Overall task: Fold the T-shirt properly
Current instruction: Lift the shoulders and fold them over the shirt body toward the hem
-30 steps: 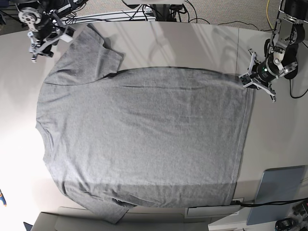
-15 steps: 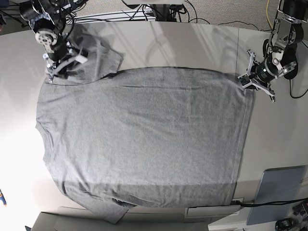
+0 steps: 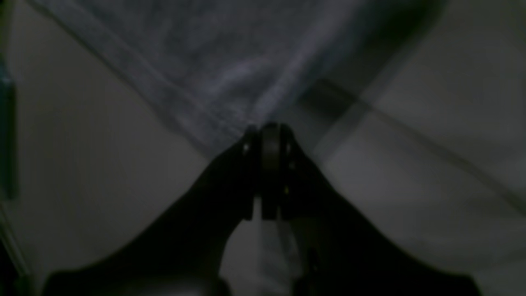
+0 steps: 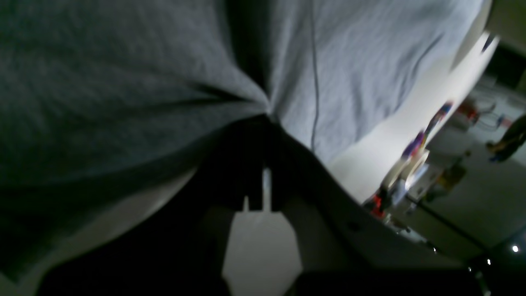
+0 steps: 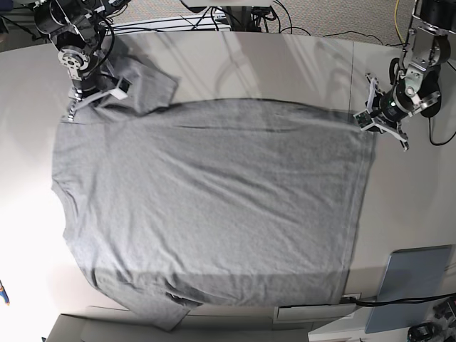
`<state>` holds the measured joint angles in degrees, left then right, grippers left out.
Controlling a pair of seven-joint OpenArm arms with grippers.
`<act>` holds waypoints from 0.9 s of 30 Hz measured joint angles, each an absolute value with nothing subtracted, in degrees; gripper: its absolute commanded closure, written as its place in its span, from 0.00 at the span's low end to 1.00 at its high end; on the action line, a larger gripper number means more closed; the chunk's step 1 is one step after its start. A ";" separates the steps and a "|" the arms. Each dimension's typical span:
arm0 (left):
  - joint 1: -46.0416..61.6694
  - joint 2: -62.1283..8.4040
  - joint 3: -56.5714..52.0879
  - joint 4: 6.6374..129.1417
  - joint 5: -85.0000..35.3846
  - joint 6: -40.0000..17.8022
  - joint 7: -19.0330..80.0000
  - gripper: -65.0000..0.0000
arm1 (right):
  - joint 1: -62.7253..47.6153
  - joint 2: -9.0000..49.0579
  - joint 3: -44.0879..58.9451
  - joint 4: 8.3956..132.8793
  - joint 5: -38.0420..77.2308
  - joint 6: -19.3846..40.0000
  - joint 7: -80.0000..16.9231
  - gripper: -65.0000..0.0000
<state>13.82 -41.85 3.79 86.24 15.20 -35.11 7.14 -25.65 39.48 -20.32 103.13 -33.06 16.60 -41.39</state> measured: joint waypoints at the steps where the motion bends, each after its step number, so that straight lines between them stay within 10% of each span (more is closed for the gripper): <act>1: 14.35 -42.65 3.81 86.54 14.02 -35.59 6.92 1.00 | -27.00 40.53 -20.34 104.79 -33.01 16.47 -41.56 1.00; 27: 35.33 -54.50 1.63 111.94 -8.10 -28.67 36.42 1.00 | -54.37 45.65 -17.74 122.02 -52.14 0.64 -51.13 1.00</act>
<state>35.33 -54.50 1.63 111.94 -8.10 -28.67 36.42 -54.37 45.65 -17.74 122.02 -52.14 0.64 -51.13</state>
